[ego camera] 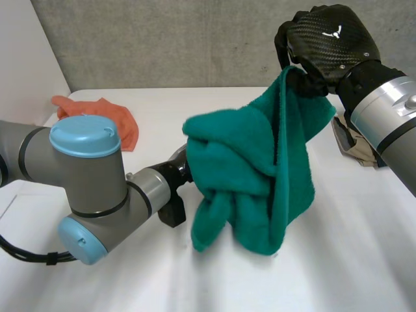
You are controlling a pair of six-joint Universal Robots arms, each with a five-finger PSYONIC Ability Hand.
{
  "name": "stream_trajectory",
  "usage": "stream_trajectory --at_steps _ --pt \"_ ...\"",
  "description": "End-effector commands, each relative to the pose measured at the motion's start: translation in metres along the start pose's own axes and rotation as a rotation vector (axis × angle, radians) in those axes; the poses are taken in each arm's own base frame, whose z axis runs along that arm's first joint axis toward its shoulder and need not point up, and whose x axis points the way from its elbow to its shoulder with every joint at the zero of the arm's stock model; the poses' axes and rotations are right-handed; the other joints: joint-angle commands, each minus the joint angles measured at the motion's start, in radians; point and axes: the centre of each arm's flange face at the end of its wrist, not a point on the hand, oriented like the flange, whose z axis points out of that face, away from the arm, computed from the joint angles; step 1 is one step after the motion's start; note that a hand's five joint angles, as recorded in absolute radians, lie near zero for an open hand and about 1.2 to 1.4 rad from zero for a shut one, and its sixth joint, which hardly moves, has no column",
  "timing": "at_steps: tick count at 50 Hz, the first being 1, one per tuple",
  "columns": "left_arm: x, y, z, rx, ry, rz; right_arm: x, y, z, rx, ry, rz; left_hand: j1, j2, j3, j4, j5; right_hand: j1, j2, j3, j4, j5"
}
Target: Fold the laundry.
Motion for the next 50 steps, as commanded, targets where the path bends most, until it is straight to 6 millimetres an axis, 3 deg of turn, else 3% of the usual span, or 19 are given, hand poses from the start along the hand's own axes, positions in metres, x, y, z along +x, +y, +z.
stream_trajectory --at_steps 1,5,9,10,13,14,18,21,24,25,29,33,37,41,45,50 --pt "-0.015 -0.010 -0.004 -0.009 -0.066 0.069 0.006 0.000 0.004 0.031 0.024 -0.092 0.234 0.220 0.223 0.217 0.226 0.259 0.215 0.207 0.198 0.239" --pt "-0.017 -0.043 -0.011 0.048 -0.089 0.081 0.008 0.001 0.006 0.055 0.041 -0.118 0.234 0.220 0.223 0.217 0.226 0.259 0.215 0.207 0.198 0.239" --pt "-0.016 -0.065 -0.023 0.087 -0.109 0.085 0.000 0.032 0.008 -0.014 0.019 -0.079 0.234 0.220 0.223 0.217 0.226 0.259 0.215 0.207 0.198 0.239" --pt "-0.016 -0.069 -0.026 0.093 -0.116 0.090 -0.005 0.049 0.007 -0.062 0.003 -0.062 0.234 0.220 0.223 0.217 0.226 0.259 0.215 0.207 0.198 0.239" --pt "-0.020 -0.067 -0.029 0.078 -0.133 0.096 -0.009 0.074 0.008 -0.124 -0.011 -0.043 0.234 0.220 0.223 0.217 0.226 0.259 0.215 0.207 0.198 0.239" --pt "-0.023 -0.062 -0.029 0.062 -0.148 0.109 -0.013 0.089 0.007 -0.165 -0.021 -0.032 0.234 0.220 0.223 0.217 0.226 0.259 0.215 0.207 0.198 0.239" --pt "-0.036 -0.041 -0.027 -0.017 -0.183 0.168 -0.026 0.118 0.001 -0.260 -0.078 -0.025 0.234 0.220 0.223 0.217 0.226 0.259 0.215 0.207 0.198 0.239" --pt "-0.044 -0.030 -0.029 -0.075 -0.212 0.222 -0.035 0.127 -0.008 -0.320 -0.136 -0.072 0.234 0.220 0.223 0.217 0.226 0.259 0.215 0.207 0.198 0.239" --pt "-0.047 -0.028 -0.031 -0.096 -0.231 0.261 -0.035 0.127 -0.012 -0.349 -0.161 -0.150 0.174 0.160 0.162 0.156 0.165 0.259 0.215 0.207 0.198 0.239" --pt "-0.046 -0.031 -0.033 -0.095 -0.236 0.282 -0.031 0.122 -0.013 -0.359 -0.162 -0.203 0.010 -0.004 -0.001 -0.007 0.002 0.259 0.215 0.207 0.198 0.239" --pt "-0.032 -0.039 -0.041 -0.064 -0.219 0.332 -0.022 0.102 -0.016 -0.355 -0.133 -0.275 -0.518 -0.532 -0.530 -0.536 -0.527 -0.757 -0.802 -0.810 -0.819 -0.778" --pt "-0.011 -0.052 -0.051 0.000 -0.182 0.391 -0.009 0.077 -0.014 -0.327 -0.057 -0.291 -0.806 -0.820 -0.818 -0.824 -0.815 -0.891 -0.936 -0.944 -0.953 -0.912" --pt "0.001 -0.058 -0.057 0.045 -0.176 0.433 0.014 0.055 -0.014 -0.357 0.067 -0.251 -0.837 -0.851 -0.848 -0.855 -0.846 -0.924 -0.968 -0.977 -0.985 -0.944" --pt "-0.001 -0.058 -0.059 0.049 -0.217 0.435 0.030 0.042 -0.012 -0.423 0.128 -0.153 -0.837 -0.851 -0.848 -0.855 -0.846 -0.962 -1.006 -1.015 -1.024 -0.983" --pt "-0.002 -0.050 -0.063 0.020 -0.265 0.431 0.032 0.046 -0.004 -0.501 0.120 -0.021 -0.837 -0.851 -0.848 -0.855 -0.846 -0.962 -1.006 -1.015 -1.024 -0.983" --pt "-0.005 -0.042 -0.067 0.007 -0.303 0.429 0.032 0.075 0.009 -0.620 0.135 0.216 -0.846 -0.860 -0.857 -0.863 -0.854 -0.948 -0.992 -1.001 -1.009 -0.968"
